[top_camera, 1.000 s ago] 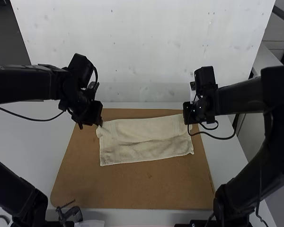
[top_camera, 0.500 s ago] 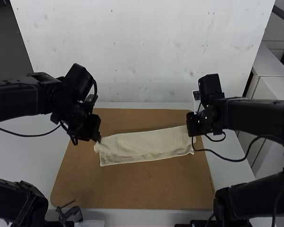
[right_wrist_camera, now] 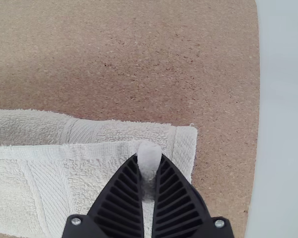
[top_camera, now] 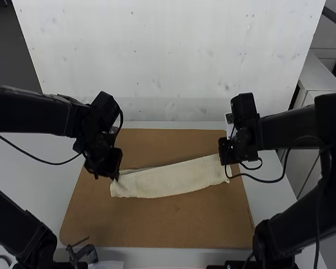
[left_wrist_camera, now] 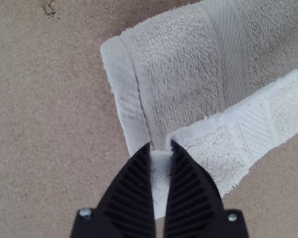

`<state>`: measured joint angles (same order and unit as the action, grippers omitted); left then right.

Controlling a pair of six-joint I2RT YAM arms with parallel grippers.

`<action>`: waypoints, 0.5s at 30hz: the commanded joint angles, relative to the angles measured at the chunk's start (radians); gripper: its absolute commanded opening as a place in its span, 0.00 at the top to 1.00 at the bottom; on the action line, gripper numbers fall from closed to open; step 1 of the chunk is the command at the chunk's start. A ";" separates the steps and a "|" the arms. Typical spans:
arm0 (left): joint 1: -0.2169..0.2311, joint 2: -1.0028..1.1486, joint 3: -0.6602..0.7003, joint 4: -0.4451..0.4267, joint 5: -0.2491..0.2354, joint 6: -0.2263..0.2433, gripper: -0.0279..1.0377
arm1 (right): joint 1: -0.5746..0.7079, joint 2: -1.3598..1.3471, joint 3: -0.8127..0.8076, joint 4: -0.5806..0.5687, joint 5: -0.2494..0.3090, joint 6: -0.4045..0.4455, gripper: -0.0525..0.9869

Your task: Fold the towel.

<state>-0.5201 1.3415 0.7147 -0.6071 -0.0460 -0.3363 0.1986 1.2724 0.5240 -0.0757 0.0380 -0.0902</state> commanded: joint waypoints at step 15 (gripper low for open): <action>0.081 0.208 0.152 0.087 -0.043 0.089 0.96 | -0.022 0.205 0.067 0.113 0.054 0.017 0.93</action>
<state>-0.4503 1.5154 0.8322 -0.5228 -0.0650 -0.2695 0.1913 1.4601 0.5465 0.0235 0.0612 -0.0864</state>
